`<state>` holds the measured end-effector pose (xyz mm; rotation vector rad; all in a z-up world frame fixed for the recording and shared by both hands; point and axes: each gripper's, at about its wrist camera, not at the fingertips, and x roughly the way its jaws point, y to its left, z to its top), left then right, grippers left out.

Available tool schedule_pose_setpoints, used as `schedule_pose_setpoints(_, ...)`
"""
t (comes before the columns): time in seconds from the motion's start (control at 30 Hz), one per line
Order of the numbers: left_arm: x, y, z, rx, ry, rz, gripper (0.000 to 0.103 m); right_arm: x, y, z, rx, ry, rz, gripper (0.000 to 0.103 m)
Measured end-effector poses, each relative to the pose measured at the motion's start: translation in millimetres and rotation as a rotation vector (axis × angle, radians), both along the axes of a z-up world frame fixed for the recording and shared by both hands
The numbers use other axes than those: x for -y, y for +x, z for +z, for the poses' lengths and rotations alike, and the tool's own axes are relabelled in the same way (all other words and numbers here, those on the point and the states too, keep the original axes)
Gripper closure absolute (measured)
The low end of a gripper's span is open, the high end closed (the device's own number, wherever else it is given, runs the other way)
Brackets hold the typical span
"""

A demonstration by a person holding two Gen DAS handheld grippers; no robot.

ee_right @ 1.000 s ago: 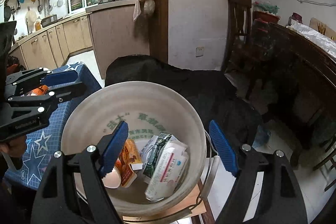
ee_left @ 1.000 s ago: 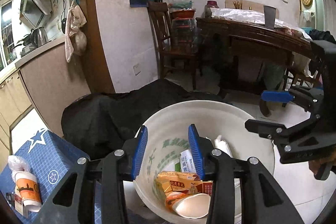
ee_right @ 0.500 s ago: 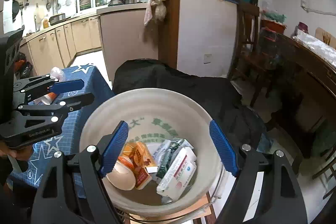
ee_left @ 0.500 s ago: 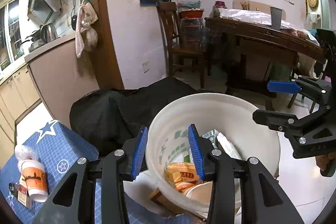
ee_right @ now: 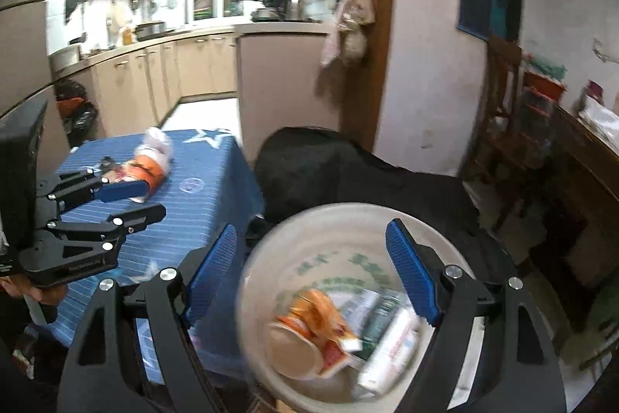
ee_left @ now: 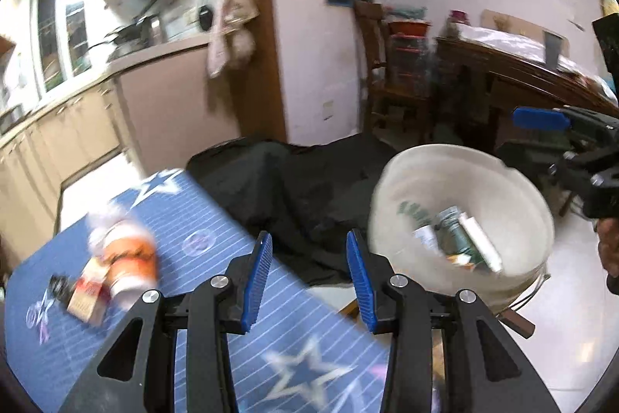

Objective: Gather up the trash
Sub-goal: 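Move both open tools back toward the table, then grasp the orange paper cup with the right tool while the left tool grasps the plastic bag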

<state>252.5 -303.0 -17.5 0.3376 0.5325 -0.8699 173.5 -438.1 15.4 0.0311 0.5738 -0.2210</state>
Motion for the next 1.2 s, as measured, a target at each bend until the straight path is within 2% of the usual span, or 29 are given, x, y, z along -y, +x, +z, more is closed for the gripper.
schedule_pose_setpoints(0.23, -104, 61, -3, -0.047, -0.027, 0.231, 0.062, -55, 52, 2, 0.004, 0.013, 0.150, 0.026)
schedule_pose_setpoints(0.33, -153, 96, -6, -0.092, -0.044, 0.344, 0.062, -72, 73, -3, -0.005, 0.029, 0.182, 0.026)
schedule_pose_setpoints(0.47, -204, 135, -10, -0.112, -0.039, 0.469, 0.061, -89, 99, -11, -0.015, 0.051, 0.212, 0.023)
schedule_pose_setpoints(0.5, -211, 140, -11, -0.113, -0.035, 0.482, 0.060, -95, 106, -15, -0.022, 0.058, 0.220, 0.023)
schedule_pose_setpoints(0.6, -230, 159, -20, -0.129, -0.011, 0.493, 0.047, -107, 124, -24, -0.045, 0.078, 0.237, 0.021)
schedule_pose_setpoints(0.7, -239, 171, -33, -0.124, 0.031, 0.519, 0.047, -121, 144, -32, -0.067, 0.108, 0.261, 0.021)
schedule_pose_setpoints(0.8, -245, 178, -37, -0.151, 0.008, 0.518, 0.046, -133, 175, -34, -0.092, 0.121, 0.290, 0.020)
schedule_pose_setpoints(0.93, -238, 179, -37, -0.128, -0.010, 0.504, 0.043, -144, 207, -40, -0.117, 0.142, 0.298, 0.011)
schedule_pose_setpoints(0.97, -237, 179, -37, -0.135, -0.020, 0.494, 0.042, -146, 217, -40, -0.120, 0.139, 0.316, 0.005)
schedule_pose_setpoints(1.1, -233, 181, -43, -0.155, -0.052, 0.483, 0.042, -148, 270, -50, -0.222, 0.122, 0.431, 0.005)
schedule_pose_setpoints(1.2, -237, 184, -50, -0.177, -0.058, 0.486, 0.041, -143, 309, -56, -0.303, 0.166, 0.567, 0.005)
